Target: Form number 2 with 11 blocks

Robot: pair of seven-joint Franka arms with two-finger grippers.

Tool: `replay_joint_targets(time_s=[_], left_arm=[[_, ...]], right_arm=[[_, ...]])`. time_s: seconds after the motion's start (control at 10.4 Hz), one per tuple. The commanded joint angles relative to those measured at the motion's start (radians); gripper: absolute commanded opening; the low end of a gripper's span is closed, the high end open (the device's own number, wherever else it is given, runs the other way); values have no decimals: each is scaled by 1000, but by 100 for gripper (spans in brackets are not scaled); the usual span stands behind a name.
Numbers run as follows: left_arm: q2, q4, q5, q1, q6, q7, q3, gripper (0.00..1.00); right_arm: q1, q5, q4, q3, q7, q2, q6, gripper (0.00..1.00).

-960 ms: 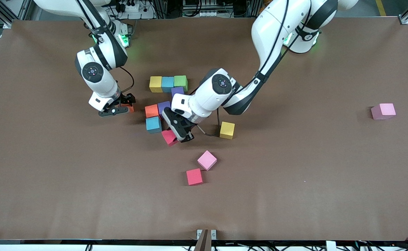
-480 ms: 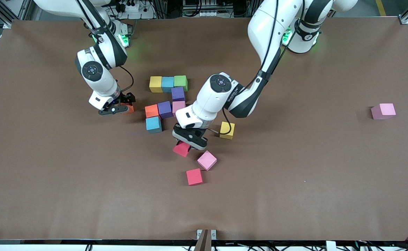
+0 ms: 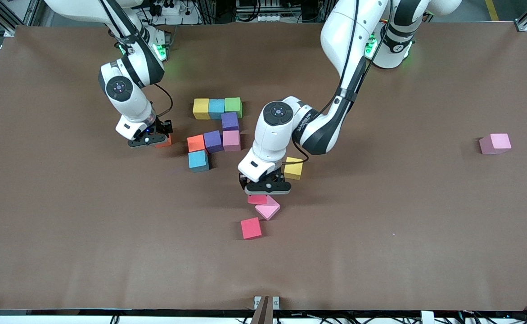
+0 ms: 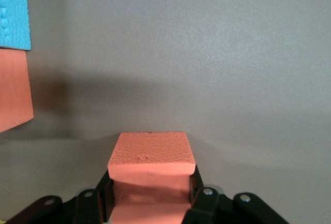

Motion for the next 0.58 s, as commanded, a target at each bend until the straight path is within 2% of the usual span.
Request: replay_joint_targets(time_s=[0.0,0.19,0.48], left_arm=[[-12,6,41,-70,-52,-142,49,0],[-13,25,90,-71,-52,-124,39,0],[-19,28,97,-75,-44,274,19,0]], right_arm=[[-18,22,-33,10,-23,-23,30,0],[-16,22,-7,2,-21,-32,28,0],[-12,24,132,-19,-26,-23,-51,0]])
